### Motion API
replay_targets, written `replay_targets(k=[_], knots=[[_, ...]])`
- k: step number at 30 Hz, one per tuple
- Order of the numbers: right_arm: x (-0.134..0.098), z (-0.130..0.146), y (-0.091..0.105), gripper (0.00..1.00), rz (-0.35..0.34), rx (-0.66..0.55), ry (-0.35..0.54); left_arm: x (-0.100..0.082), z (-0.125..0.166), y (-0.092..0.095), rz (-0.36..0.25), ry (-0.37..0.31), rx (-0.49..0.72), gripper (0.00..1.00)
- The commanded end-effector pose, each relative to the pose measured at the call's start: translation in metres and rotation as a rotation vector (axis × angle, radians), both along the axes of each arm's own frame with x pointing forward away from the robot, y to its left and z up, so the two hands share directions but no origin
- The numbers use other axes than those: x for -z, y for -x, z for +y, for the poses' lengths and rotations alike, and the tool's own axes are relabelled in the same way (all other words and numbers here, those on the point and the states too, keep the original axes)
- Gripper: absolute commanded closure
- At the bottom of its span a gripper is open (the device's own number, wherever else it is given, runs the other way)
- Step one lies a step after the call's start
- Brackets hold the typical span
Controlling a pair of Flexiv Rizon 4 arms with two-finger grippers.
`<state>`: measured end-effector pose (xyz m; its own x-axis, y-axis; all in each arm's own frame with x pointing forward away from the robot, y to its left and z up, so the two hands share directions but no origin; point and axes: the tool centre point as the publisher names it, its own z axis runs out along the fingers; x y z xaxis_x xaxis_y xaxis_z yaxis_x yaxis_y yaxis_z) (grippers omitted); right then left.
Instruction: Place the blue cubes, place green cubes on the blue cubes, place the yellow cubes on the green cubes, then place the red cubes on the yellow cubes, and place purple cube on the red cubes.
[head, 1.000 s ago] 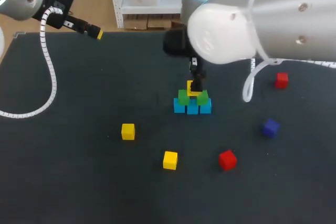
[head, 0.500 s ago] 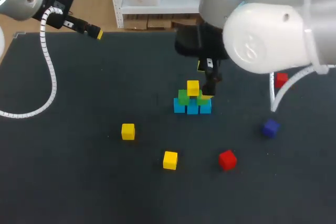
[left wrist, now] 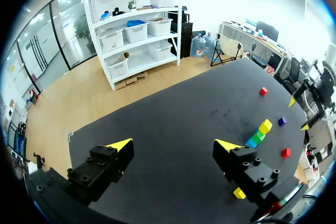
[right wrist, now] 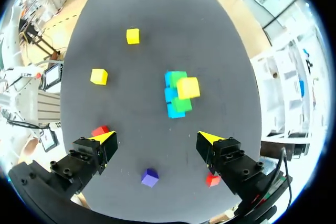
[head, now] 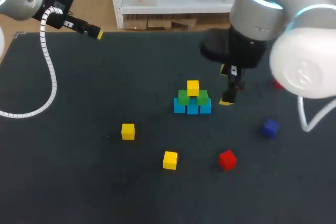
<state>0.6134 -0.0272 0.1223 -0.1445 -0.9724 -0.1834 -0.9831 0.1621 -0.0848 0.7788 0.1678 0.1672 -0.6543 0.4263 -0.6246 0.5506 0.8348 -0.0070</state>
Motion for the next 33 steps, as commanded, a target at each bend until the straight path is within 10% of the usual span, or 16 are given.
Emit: replay_targets(k=[1,33], knots=[[-0.002,-0.019,0.006,0.00,-0.101,0.044,-0.028,0.001,0.001,0.000,-0.002,0.003,0.003,0.00],[0.015,-0.071,0.000,0.00,-0.112,0.210,-0.109,0.001,0.001,0.000,-0.002,0.003,0.003,0.00]])
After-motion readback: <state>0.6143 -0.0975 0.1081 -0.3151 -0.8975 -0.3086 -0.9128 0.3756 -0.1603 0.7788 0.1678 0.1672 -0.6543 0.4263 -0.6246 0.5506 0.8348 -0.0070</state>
